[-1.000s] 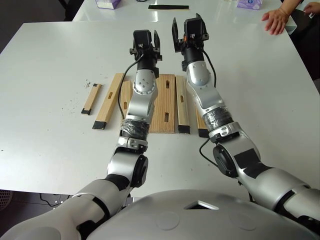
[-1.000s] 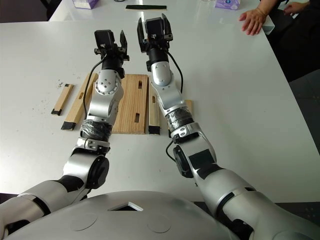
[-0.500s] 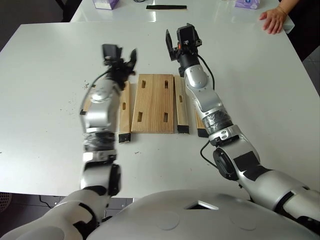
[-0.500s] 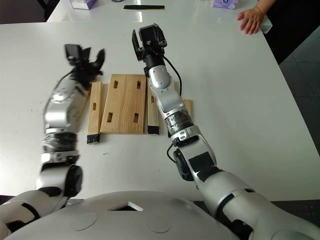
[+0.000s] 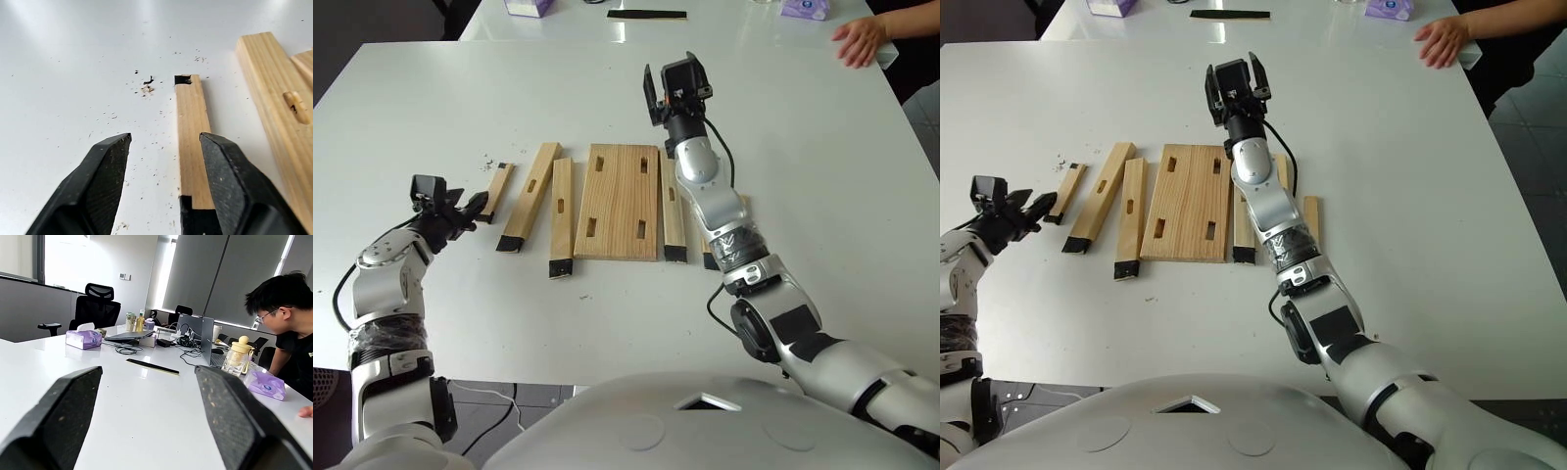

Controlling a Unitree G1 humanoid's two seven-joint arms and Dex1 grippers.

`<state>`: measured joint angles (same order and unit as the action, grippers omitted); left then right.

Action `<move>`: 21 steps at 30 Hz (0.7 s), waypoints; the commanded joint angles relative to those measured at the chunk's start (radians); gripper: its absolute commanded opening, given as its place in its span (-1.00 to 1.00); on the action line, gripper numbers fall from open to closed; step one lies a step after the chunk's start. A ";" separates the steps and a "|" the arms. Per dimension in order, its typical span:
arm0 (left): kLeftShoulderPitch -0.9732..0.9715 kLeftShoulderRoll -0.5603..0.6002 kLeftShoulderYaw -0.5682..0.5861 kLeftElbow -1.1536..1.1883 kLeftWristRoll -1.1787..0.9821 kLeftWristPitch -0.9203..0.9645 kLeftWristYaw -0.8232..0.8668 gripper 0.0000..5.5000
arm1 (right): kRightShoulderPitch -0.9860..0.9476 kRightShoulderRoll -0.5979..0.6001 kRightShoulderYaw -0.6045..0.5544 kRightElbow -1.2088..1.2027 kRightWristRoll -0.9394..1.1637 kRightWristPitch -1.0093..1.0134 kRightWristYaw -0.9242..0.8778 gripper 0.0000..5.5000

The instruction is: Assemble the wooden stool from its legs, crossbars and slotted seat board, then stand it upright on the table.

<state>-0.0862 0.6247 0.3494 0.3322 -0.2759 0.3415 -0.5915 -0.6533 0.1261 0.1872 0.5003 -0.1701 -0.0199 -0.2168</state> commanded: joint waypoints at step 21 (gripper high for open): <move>0.074 -0.016 -0.078 0.054 0.013 0.013 -0.060 -0.31 | 0.018 0.025 0.011 -0.029 -0.013 0.021 0.012 0.28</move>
<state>-0.0454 0.6179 0.3010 0.3637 -0.2806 0.3004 -0.6561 -0.6421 0.1273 0.1953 0.4842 -0.1750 -0.0101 -0.2084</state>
